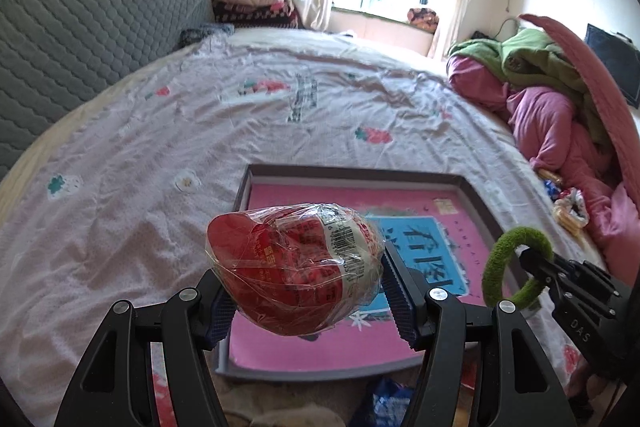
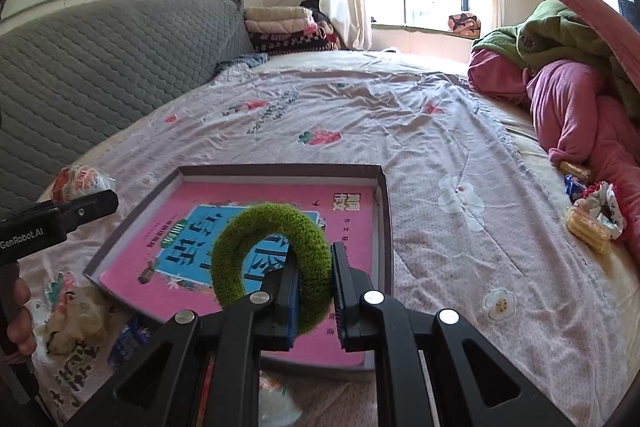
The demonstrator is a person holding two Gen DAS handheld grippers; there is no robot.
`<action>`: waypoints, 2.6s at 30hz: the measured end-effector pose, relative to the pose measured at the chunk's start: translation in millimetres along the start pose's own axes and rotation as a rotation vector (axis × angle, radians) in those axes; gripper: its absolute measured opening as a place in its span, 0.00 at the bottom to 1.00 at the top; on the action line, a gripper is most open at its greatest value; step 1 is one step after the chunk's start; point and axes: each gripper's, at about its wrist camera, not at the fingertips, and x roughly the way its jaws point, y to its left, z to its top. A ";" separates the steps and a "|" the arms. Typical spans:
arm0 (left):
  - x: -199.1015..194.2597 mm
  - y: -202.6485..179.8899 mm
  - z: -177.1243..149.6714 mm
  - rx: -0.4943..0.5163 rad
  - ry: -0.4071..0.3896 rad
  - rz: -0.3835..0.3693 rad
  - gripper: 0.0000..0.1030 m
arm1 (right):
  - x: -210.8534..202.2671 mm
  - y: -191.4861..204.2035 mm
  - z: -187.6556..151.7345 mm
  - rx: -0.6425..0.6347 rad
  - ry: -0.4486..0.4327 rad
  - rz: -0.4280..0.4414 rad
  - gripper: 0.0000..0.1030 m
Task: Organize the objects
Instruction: 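Carry the red ball in the left tool and green ring in the right tool over the tray, then open the right tool to drop the ring in the tray while the left tool releases the ball, then withdraw both tools from the tray back toward the remaining loose items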
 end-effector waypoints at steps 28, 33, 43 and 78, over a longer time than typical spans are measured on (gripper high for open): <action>72.2 -11.2 -33.8 0.016 0.211 -0.018 0.65 | 53.8 3.8 -12.4 -0.028 0.194 0.013 0.27; 69.0 -11.6 -36.6 0.028 0.211 -0.006 0.65 | 48.5 5.1 -12.8 -0.030 0.186 0.012 0.32; 66.8 -4.0 -37.0 0.022 0.220 0.053 0.69 | 32.5 8.9 -8.7 -0.047 0.143 0.017 0.33; -36.6 -13.9 -29.1 0.011 0.046 0.031 0.71 | -31.1 20.4 -3.9 -0.077 -0.014 0.062 0.51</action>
